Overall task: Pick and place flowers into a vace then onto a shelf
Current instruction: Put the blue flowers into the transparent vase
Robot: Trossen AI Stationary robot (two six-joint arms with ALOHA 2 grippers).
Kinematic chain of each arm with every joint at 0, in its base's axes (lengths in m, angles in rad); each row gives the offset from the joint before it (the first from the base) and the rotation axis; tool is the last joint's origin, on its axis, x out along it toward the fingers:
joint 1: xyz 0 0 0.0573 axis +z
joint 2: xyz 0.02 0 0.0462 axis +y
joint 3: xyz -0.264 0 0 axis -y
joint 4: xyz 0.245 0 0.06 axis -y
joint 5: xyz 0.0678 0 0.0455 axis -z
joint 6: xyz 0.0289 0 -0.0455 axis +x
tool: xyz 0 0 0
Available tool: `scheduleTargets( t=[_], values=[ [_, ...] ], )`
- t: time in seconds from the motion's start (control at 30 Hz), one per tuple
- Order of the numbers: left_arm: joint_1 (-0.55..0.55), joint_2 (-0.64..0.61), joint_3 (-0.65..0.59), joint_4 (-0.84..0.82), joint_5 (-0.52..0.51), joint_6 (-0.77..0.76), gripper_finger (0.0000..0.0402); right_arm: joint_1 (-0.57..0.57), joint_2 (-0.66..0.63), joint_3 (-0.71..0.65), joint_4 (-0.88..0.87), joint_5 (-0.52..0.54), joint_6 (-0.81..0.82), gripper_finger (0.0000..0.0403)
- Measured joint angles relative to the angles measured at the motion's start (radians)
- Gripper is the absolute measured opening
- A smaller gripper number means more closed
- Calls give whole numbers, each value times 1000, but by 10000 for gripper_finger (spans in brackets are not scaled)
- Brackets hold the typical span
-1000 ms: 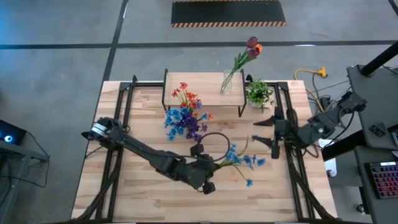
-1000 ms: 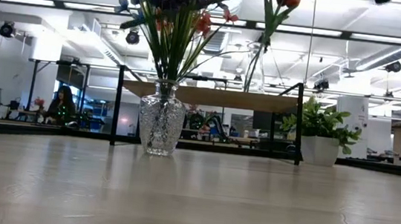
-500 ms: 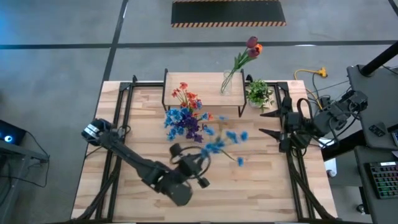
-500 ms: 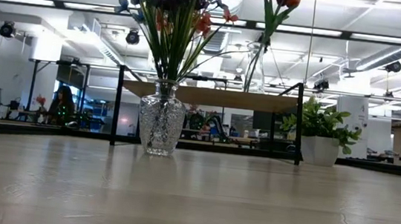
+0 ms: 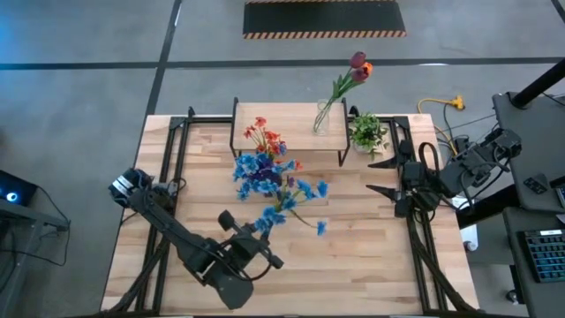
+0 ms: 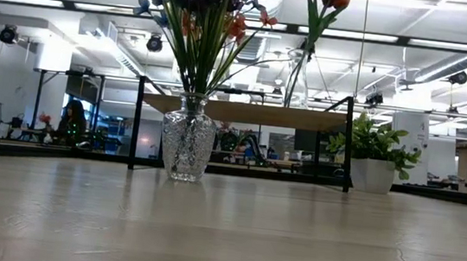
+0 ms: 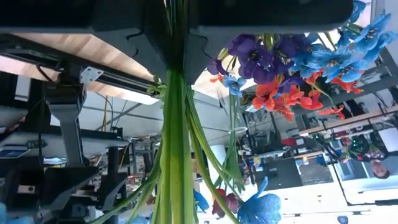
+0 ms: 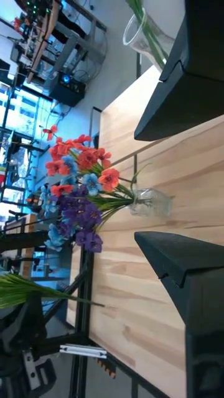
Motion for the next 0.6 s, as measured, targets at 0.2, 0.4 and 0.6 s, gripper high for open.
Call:
scheduleTargets(
  t=[0.2, 0.4, 0.6],
  values=[
    [3, -33, 0, 4, 0, 60, 6, 0, 0, -1, -3, 0, 5, 242],
    [37, -87, 8, 21, 0, 166, 6, 0, 0, -16, -3, -1, 18, 242],
    [57, -149, 9, 66, 0, 275, 6, 0, 0, -45, -1, -2, 56, 242]
  ],
)
